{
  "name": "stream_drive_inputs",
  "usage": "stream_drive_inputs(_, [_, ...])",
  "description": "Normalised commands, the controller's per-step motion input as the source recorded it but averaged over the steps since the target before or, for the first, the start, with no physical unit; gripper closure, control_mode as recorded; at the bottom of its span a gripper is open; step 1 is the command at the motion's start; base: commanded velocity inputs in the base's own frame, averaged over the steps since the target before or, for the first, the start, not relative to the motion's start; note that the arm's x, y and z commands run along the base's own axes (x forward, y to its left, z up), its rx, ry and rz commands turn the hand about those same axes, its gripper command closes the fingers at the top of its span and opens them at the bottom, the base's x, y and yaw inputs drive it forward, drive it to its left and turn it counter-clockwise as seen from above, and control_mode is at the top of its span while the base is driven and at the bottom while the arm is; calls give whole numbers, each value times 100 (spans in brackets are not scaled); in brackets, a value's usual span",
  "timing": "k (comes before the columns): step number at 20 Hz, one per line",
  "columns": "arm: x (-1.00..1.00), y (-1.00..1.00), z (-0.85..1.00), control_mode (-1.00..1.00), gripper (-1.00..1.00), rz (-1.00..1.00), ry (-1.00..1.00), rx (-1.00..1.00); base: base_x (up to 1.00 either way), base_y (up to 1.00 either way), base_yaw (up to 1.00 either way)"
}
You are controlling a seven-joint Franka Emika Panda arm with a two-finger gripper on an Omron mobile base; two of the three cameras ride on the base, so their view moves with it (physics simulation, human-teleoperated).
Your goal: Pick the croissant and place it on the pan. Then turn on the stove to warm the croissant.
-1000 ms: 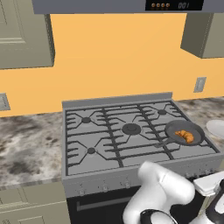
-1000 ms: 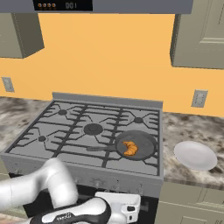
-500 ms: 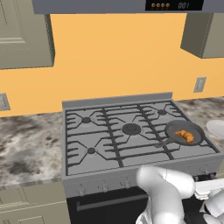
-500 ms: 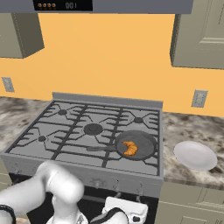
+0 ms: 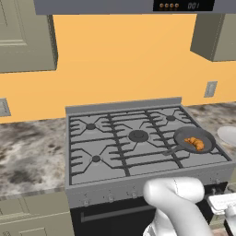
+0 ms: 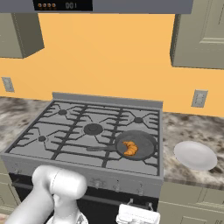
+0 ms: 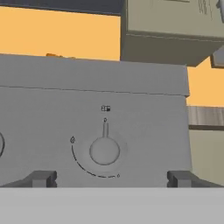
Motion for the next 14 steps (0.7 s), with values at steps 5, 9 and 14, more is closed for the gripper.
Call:
stream_drive_inputs(5, [54,0,-3,-100,-100,0,0,0,0,0,0])
stream_drive_inputs(9, [71,0,0,-100,-100,0,-1,0,0,0,0])
stream_drive_inputs(14, [36,0,0,-100,-100,0,0,0,0,0,0])
